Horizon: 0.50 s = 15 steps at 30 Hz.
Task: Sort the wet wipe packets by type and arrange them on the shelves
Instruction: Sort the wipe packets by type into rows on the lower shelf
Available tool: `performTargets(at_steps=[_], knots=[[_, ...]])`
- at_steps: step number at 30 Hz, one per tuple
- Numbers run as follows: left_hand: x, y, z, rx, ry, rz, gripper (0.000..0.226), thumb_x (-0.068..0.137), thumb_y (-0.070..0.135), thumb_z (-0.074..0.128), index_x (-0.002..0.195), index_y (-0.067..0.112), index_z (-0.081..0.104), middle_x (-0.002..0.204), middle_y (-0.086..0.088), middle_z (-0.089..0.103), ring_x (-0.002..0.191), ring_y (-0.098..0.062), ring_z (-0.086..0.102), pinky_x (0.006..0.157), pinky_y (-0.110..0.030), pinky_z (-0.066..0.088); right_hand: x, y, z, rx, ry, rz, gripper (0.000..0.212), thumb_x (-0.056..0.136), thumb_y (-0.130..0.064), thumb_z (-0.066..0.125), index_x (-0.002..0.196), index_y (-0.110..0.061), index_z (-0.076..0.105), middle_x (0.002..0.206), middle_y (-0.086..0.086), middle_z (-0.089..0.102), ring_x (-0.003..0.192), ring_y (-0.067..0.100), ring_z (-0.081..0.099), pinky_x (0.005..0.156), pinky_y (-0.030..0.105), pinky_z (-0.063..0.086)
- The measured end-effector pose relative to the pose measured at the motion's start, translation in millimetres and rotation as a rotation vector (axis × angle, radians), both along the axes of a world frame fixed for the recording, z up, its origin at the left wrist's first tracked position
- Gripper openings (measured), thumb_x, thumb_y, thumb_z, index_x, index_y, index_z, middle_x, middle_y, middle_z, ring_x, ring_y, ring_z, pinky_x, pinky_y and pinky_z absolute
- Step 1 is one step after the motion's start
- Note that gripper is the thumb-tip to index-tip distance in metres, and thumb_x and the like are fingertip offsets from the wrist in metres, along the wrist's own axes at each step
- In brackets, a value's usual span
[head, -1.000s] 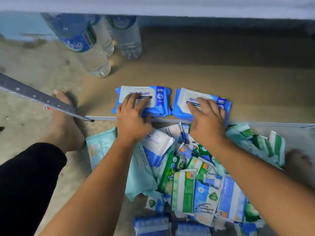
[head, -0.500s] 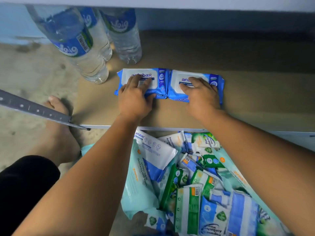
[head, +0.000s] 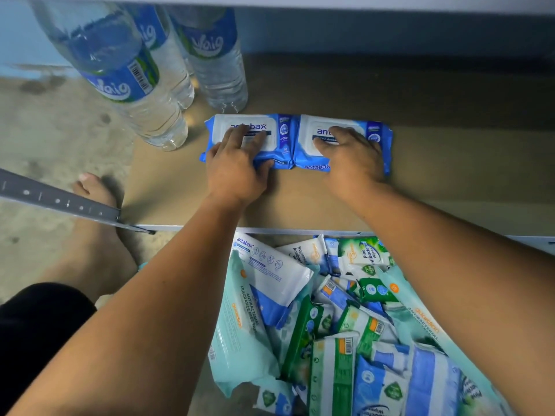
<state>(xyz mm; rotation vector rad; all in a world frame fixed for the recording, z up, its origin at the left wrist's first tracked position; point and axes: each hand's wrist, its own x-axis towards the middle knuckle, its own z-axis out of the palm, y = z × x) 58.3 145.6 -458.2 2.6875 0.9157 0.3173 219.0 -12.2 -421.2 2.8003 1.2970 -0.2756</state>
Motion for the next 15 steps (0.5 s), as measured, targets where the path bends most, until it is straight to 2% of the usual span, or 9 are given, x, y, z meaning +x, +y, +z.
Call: performTargets(at_steps=[5, 8, 11, 15], knots=[[-1, -1, 2, -0.009, -0.001, -0.012, 0.061, 0.085, 0.049, 0.060, 0.143, 0.031, 0.053, 0.147, -0.007, 0.049, 0.136, -0.028, 0.047, 0.105, -0.047, 0.039, -2, -1, 2, -0.022, 0.009, 0.002, 0.064, 0.089, -0.019, 0.061, 0.148, -0.037, 0.044, 0.158, -0.001, 0.035, 0.145, 0.026, 0.029, 0.112, 0.046, 0.032], [1, 3, 12, -0.100, 0.010, 0.007, 0.067, 0.087, 0.044, 0.067, 0.149, 0.029, 0.047, 0.151, -0.004, 0.047, 0.137, -0.027, 0.047, 0.109, -0.047, 0.040, -3, 0, 13, -0.007, 0.087, 0.005, 0.068, 0.086, -0.019, 0.063, 0.149, -0.034, 0.043, 0.156, 0.000, 0.036, 0.143, 0.026, 0.031, 0.113, 0.045, 0.034], [-4, -5, 23, -0.222, -0.036, 0.042, 0.073, 0.086, 0.040, 0.067, 0.153, 0.025, 0.040, 0.154, -0.004, 0.045, 0.140, -0.025, 0.045, 0.111, -0.046, 0.041, -9, -18, 24, 0.129, 0.183, -0.037, 0.071, 0.080, -0.016, 0.062, 0.148, -0.026, 0.047, 0.146, 0.003, 0.046, 0.137, 0.029, 0.039, 0.112, 0.041, 0.039], [-20, -50, 40, -0.309, -0.097, 0.069, 0.065, 0.090, 0.029, 0.065, 0.150, 0.019, 0.044, 0.151, -0.006, 0.049, 0.132, -0.028, 0.052, 0.105, -0.040, 0.047, -33, -66, 31, 0.191, 0.228, -0.068, 0.072, 0.072, -0.012, 0.057, 0.143, -0.018, 0.054, 0.133, 0.006, 0.058, 0.126, 0.032, 0.048, 0.105, 0.040, 0.045]])
